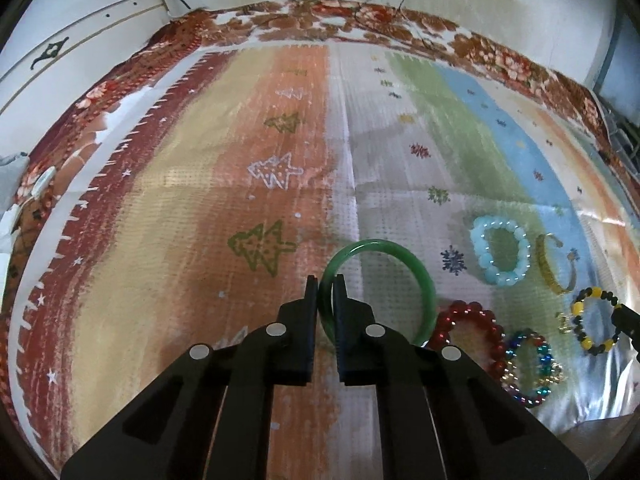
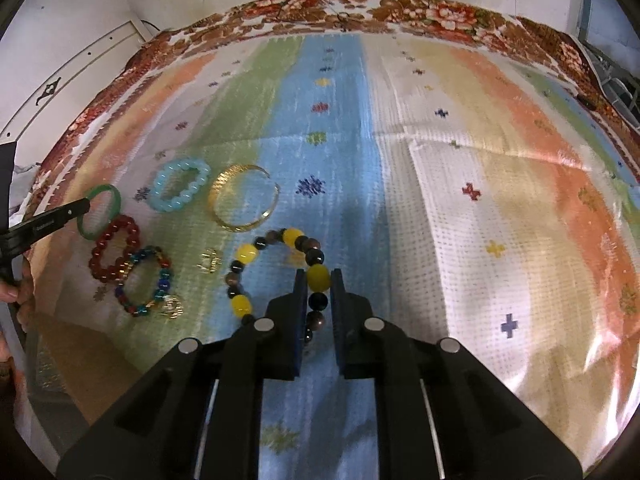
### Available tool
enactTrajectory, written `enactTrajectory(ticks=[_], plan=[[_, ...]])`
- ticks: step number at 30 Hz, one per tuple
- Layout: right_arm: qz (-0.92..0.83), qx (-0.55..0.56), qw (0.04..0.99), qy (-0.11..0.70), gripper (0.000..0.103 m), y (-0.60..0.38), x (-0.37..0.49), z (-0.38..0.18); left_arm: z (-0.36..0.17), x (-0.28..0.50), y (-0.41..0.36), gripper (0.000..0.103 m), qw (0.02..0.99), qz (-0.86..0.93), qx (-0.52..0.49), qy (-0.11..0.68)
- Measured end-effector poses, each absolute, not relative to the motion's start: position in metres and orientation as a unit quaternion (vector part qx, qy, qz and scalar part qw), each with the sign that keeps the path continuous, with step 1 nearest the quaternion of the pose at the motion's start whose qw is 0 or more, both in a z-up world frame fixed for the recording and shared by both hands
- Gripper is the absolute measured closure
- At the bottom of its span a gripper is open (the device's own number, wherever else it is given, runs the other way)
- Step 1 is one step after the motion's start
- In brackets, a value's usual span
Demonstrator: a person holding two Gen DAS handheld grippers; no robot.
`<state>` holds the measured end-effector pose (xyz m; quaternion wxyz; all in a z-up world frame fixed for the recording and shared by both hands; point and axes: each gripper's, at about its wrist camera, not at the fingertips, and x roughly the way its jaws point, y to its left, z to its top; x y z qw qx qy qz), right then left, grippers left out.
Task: Organize jewelry
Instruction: 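Close the right tool on the yellow-black bracelet while the left tool grips the green bangle, then carry both bracelets over the silver tin and open both tools to drop them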
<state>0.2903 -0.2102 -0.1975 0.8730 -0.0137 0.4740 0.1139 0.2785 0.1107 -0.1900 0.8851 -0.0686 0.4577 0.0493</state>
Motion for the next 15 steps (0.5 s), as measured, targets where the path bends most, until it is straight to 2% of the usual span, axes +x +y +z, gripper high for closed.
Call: enactTrajectory(ticks=[15], plan=[[0.137, -0.010, 0.887, 0.442, 0.090, -0.208, 0.255, -0.141, -0.140, 0.238, 0.102, 0.095, 0.904, 0.030, -0.087, 0.417]])
